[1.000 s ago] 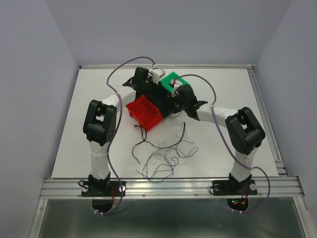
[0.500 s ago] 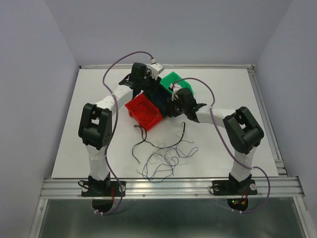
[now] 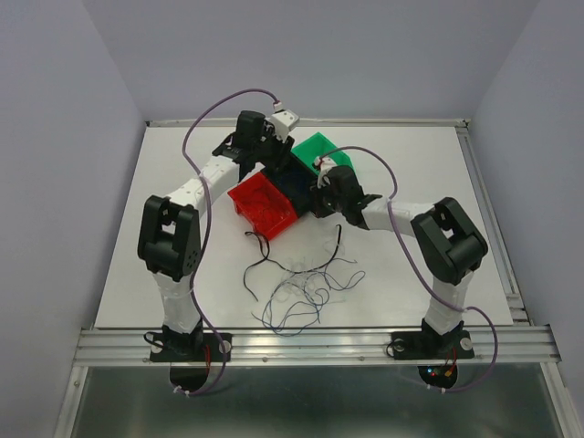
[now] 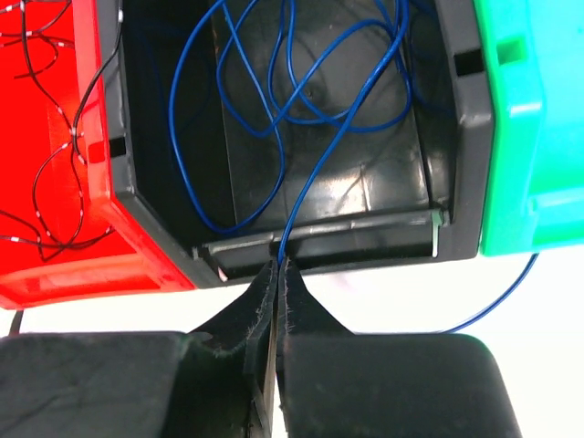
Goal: Untangle the cables
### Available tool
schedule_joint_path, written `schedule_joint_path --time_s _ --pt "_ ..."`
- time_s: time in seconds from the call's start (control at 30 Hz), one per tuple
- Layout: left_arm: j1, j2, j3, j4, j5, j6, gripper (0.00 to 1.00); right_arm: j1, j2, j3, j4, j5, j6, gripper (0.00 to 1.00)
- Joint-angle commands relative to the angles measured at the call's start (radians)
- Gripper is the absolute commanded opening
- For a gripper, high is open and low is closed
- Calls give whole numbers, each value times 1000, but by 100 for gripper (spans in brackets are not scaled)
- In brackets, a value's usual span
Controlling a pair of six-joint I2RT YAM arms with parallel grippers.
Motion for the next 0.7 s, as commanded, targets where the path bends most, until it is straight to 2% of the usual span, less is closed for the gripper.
schedule_joint_path --time_s 0.0,0.27,0.53,0.67 --pt "4 -93 -23 5 16 14 53 14 -68 -26 -12 2 -2 1" --pt "7 -129 -34 1 8 22 54 12 -134 69 -16 -3 2 1" --pt "12 -191 -26 -113 34 54 55 11 -5 271 -15 -44 29 1" --pt "12 -309 -121 -136 47 77 56 8 39 345 -4 -29 60 0"
